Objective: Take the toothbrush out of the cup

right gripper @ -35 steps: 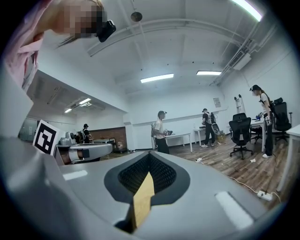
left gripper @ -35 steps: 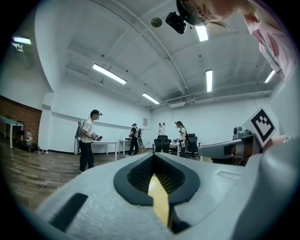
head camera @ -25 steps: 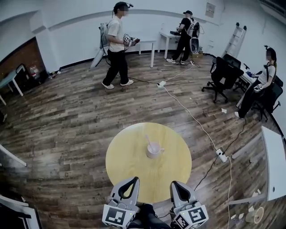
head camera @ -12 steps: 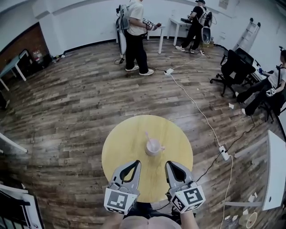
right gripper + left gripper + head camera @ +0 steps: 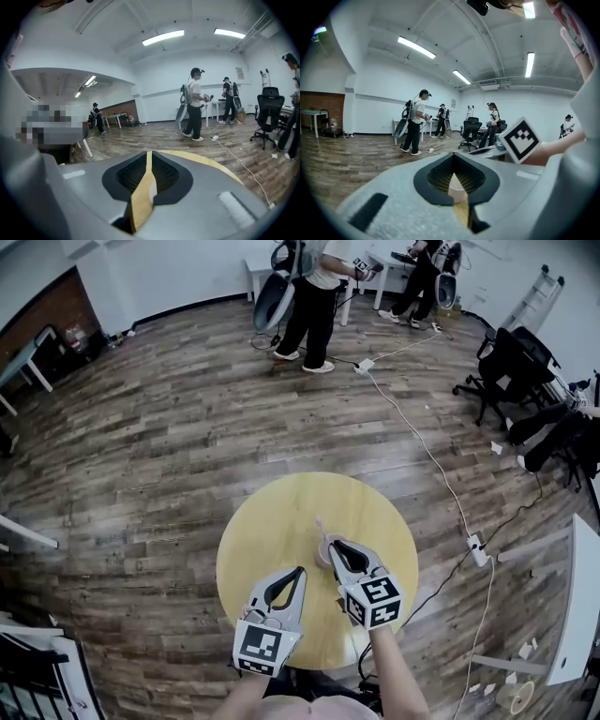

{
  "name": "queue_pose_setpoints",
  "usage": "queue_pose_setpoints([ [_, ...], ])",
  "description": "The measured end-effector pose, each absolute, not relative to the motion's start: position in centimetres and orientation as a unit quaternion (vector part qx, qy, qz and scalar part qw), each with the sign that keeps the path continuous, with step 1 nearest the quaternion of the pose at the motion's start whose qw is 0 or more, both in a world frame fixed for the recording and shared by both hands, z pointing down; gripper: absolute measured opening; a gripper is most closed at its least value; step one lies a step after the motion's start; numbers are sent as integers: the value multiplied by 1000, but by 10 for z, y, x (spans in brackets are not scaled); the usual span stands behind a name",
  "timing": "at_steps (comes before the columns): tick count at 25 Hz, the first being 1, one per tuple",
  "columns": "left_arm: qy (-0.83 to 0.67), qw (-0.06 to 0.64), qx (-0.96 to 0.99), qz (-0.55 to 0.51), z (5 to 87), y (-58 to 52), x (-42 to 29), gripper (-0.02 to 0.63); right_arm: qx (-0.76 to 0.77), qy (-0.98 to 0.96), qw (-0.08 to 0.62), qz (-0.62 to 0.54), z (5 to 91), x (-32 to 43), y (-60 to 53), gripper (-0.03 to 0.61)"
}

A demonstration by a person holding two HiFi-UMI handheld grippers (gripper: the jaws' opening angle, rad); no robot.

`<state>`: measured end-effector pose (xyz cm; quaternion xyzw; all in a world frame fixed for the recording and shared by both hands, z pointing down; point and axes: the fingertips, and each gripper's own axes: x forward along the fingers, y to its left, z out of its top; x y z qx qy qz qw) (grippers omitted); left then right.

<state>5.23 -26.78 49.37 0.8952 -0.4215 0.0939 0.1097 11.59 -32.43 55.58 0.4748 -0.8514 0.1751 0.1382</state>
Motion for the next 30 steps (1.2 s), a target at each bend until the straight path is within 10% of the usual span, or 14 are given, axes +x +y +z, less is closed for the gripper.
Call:
queue_pose_setpoints([
  [10,-434,160,882,93,526,-293,44,-3,462,-833,222,207,631,104,-374,130],
  [16,-439,170,878,93,534,-302,39,-3,471,-818,283,168,642,104,-382,23],
  [30,-435,147,885,79,511,-307,33,-3,506,-823,206,155,586,113,-382,20],
])
